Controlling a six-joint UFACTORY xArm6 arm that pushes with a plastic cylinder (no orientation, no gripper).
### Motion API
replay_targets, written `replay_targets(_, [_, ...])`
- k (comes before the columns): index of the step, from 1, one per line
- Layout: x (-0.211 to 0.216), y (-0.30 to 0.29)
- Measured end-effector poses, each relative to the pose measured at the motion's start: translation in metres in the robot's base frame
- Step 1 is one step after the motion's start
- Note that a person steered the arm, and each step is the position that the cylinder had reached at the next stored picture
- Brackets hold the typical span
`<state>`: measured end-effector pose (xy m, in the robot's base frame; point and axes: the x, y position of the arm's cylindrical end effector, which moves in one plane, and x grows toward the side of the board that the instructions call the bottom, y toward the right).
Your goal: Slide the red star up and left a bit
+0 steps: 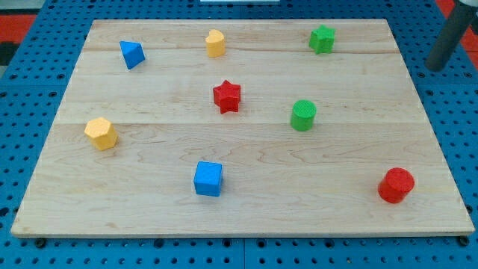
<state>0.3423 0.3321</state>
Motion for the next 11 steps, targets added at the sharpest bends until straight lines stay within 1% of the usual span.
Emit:
replay_targets(1, [0.022,-0.025])
replay_targets(3, [0.025,-0.118])
replay_targets(4, [0.022,-0.172])
replay_targets(6, [0.039,-0.306])
replay_targets(7, [0.080,-0.329])
replay_targets(8, [0.084,-0.380])
replay_targets(9, [0.073,-0.384])
replay_targets(10, [0.085,-0.367])
replay_targets(11, [0.090,-0.325])
